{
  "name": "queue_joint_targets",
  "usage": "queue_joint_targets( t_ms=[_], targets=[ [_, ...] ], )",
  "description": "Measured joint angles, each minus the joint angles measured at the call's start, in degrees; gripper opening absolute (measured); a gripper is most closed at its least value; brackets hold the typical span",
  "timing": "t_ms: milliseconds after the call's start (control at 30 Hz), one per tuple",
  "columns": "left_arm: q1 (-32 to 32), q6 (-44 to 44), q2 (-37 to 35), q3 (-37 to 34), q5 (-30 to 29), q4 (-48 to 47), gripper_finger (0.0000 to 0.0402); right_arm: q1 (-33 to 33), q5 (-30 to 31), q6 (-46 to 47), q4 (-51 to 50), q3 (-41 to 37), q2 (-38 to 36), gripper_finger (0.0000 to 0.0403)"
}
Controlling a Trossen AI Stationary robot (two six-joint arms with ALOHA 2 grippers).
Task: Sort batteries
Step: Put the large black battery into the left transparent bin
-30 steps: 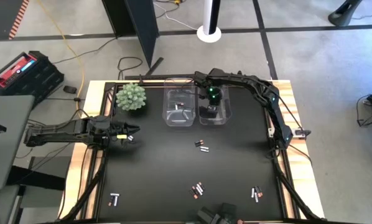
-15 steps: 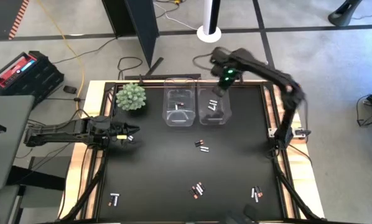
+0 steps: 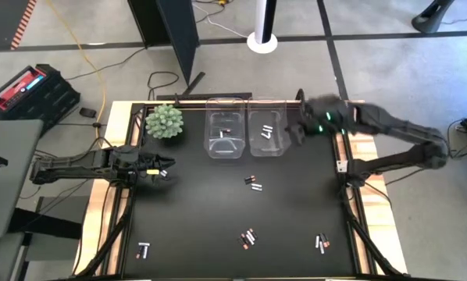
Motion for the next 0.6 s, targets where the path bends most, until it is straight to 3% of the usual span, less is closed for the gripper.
queue_joint_targets(
  t_ms=[200, 400, 600],
  targets=[
    [0.0, 0.0, 0.0, 0.0, 0.0, 0.1, 0.0050, 17.6, 15.9, 15.6, 3.8, -12.4, -5.8, 0.0081],
    [0.0, 0.0, 0.0, 0.0, -0.3, 0.2, 0.0050, 26.6, 17.5, 28.6, 3.8, -19.7, -4.5, 0.0081],
    [0.0, -0.8, 0.1, 0.0, 2.9, 1.7, 0.0050, 30.6, 17.4, 34.1, 3.9, -21.4, -0.6, 0.0081]
  ],
)
